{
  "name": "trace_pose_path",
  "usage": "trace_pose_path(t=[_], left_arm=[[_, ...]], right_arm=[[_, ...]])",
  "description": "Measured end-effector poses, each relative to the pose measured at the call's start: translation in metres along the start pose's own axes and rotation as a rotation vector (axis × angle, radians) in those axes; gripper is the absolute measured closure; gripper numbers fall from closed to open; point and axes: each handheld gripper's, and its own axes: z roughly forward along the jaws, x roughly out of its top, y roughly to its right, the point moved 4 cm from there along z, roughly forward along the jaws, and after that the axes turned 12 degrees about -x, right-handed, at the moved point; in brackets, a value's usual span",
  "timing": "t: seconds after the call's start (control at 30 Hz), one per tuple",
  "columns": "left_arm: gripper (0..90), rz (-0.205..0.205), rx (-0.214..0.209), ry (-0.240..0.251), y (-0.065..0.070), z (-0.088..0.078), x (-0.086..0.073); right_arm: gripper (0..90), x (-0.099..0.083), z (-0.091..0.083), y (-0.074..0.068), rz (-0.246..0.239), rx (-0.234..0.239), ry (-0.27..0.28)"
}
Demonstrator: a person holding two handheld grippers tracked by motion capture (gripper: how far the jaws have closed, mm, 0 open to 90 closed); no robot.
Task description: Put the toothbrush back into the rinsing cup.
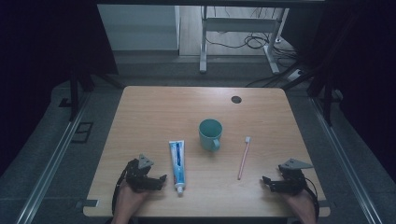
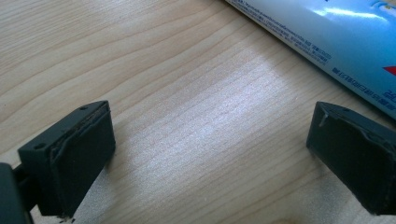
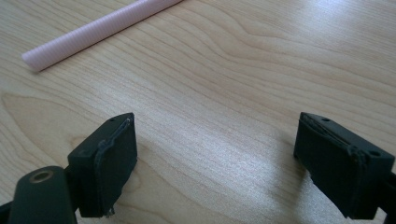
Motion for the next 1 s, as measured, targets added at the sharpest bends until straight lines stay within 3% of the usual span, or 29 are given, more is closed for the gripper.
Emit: trace_pose_path(t=[0.17, 0.5, 0.73, 1.0], left_arm=[[1.1, 0.000, 0.000, 0.000, 0.000, 0.000, 0.000], [1.2, 0.000, 0.000, 0.000, 0.000, 0.000, 0.000], [1.2, 0.000, 0.000, 0.000, 0.000, 0.000, 0.000], [1.2, 0.000, 0.001, 0.000, 0.000, 0.000, 0.000]], right_arm=[[16.7, 0.001, -0.001, 0.000, 0.010, 0.008, -0.002], [31.9, 0.009, -0.011, 0.000, 0.048, 0.059, 0.026], [47.6, 0.017, -0.016, -0.005, 0.046, 0.143, 0.019], [67.2, 0.019, -0.018, -0.012, 0.017, 0.182, -0.004]])
